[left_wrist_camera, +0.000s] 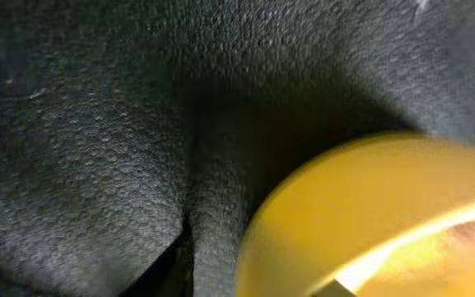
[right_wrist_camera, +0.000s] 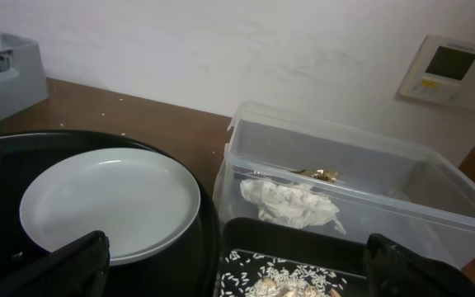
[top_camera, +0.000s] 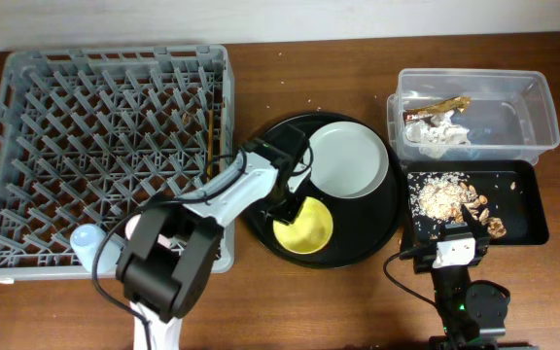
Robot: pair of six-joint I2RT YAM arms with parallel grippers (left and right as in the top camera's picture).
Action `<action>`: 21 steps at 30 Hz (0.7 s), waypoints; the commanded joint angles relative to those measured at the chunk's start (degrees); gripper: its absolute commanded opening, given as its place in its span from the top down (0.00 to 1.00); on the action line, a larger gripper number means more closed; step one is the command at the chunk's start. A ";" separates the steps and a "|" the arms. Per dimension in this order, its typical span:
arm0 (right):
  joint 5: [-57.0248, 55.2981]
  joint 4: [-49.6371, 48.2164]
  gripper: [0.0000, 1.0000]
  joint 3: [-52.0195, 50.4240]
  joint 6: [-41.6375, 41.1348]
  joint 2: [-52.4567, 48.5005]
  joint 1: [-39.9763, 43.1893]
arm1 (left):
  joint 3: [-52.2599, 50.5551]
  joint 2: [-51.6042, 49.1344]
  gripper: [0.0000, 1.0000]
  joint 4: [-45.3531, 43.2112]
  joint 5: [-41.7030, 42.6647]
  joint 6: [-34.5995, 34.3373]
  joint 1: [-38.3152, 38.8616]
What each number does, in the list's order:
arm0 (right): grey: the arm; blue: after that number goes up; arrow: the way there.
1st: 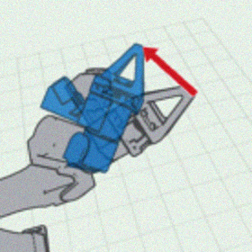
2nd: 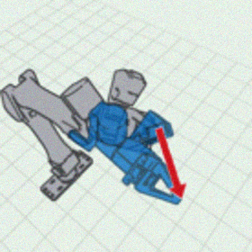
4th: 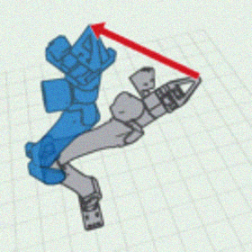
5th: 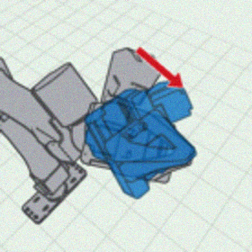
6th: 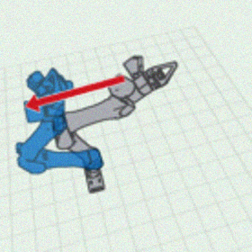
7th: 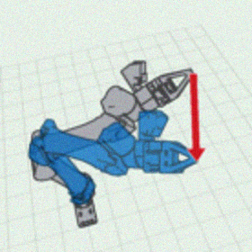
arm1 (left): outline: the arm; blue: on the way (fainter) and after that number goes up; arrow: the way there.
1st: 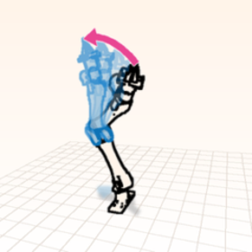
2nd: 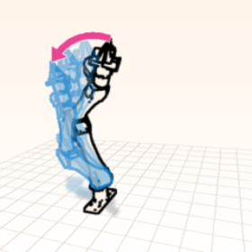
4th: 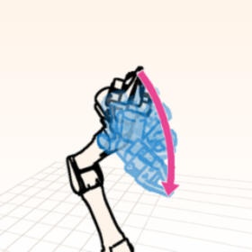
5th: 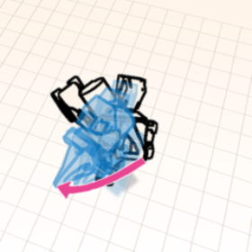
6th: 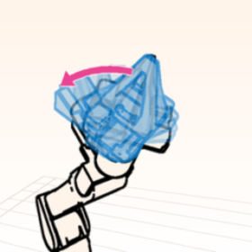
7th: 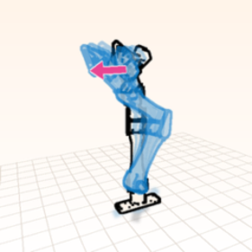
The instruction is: Sort waste into correct bins and load items into the dishwasher rack
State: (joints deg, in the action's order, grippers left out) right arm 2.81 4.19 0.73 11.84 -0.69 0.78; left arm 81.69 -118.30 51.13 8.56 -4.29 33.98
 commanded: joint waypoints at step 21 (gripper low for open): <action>-0.09 0.07 0.02 -0.42 -0.26 0.28 0.42 | 2.36 9.99 1.00 12.44 -70.64 -28.50 -20.83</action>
State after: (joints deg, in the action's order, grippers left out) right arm 2.81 4.19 0.73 11.84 -0.69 0.78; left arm 87.42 -108.14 66.76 -62.87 -32.03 12.49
